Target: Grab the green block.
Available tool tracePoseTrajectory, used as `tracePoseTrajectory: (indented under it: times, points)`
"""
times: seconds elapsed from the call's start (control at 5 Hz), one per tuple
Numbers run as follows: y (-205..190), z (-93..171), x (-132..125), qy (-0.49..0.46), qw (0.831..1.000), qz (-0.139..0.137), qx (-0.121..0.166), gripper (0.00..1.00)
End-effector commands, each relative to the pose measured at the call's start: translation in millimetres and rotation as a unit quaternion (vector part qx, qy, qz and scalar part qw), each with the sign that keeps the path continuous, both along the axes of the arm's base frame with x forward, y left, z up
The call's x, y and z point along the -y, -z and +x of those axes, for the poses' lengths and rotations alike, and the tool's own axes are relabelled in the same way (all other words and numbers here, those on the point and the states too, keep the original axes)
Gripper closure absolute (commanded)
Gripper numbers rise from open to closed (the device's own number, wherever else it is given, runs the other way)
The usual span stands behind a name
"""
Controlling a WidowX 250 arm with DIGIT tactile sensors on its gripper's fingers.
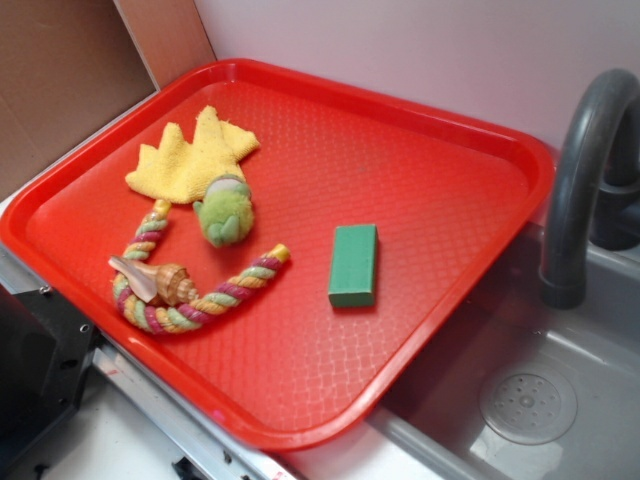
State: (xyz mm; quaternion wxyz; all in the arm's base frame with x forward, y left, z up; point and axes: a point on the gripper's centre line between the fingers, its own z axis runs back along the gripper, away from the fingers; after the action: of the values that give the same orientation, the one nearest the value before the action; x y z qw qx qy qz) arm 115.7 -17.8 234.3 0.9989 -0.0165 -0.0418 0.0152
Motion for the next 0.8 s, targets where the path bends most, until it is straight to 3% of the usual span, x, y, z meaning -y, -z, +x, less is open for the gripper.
tracePoseTrajectory:
  times: [0.0,0.2,0.4,0.6]
  points:
    - [0.0,0.0,0.0,0.000,1.000,0.000,0.000,0.00]
    - [3.2,8.0,14.8,-0.083,0.996,0.009,0.017,0.00]
    - [9.0,18.4,22.7,-0.159,0.987,-0.015,0.014,0.00]
    - [23.2,36.7,40.8,-0.226,0.973,-0.029,0.036,0.00]
